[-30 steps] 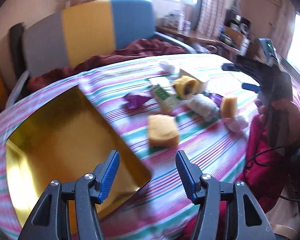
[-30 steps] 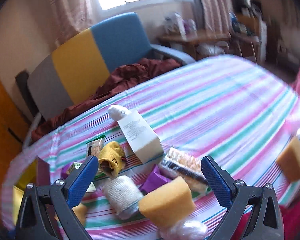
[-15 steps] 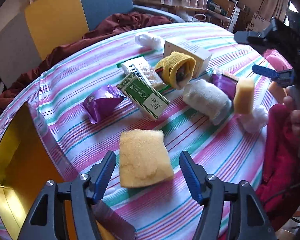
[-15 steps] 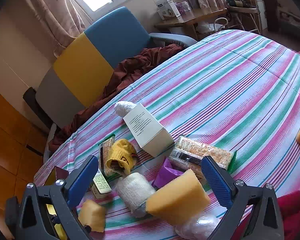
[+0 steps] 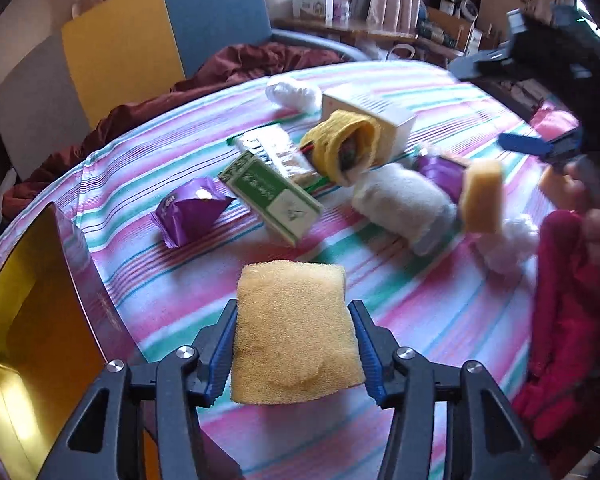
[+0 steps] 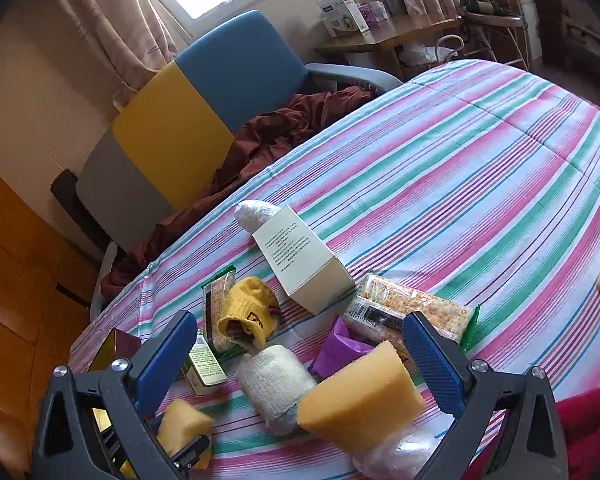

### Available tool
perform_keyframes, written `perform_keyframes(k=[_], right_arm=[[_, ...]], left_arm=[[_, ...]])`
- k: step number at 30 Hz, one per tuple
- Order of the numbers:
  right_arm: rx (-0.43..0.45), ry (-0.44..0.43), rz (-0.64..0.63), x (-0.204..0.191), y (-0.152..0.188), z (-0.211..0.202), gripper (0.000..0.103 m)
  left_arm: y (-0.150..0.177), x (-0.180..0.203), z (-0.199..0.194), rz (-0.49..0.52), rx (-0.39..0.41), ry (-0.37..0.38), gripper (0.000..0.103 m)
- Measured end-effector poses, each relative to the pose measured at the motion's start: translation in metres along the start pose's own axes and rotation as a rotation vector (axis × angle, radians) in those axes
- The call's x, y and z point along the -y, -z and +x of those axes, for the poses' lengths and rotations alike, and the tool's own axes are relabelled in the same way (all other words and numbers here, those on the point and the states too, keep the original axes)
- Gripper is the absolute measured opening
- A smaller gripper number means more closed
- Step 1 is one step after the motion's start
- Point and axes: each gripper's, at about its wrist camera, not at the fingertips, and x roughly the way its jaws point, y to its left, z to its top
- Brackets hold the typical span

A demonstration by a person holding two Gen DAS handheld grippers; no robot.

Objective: Organize objects
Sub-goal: 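Grasp the yellow sponge with the left tool while the right tool grasps the plastic-wrapped ball, then carry the yellow sponge with the left tool over the gold tray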

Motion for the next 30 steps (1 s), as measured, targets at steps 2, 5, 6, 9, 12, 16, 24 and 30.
perform_keyframes(k=[2,5,6,9,12,16,24,30], right_arm=[[-0.008,0.011,0.015,0.004,0.0,0.002,0.103],[-0.023,0.031,0.016,0.003,0.001,0.006,0.103],[-0.026,0.039,0.015,0.003,0.001,0.007,0.103],[-0.031,0.058,0.026,0.004,0.002,0.008,0.103],[-0.053,0.056,0.042,0.007,0.004,0.004,0.103],[-0.132,0.075,-0.062,0.0,0.008,-0.011,0.103],[-0.414,0.231,-0.274,-0.005,0.039,0.006,0.1],[-0.533,0.339,-0.355,-0.003,0.05,0.031,0.079]], left_arm=[[0.011,0.009,-0.011,0.012,0.025,0.012,0.054],[0.025,0.019,-0.023,0.027,0.037,0.04,0.054],[0.029,0.022,-0.027,0.031,0.043,0.046,0.054],[0.038,0.027,-0.045,0.017,0.06,0.077,0.054],[0.044,0.02,-0.062,0.01,0.091,0.096,0.054],[0.055,0.008,-0.079,-0.009,0.127,0.111,0.054],[0.061,-0.003,-0.09,-0.065,0.16,0.14,0.054],[0.07,-0.013,-0.096,-0.097,0.166,0.144,0.054]])
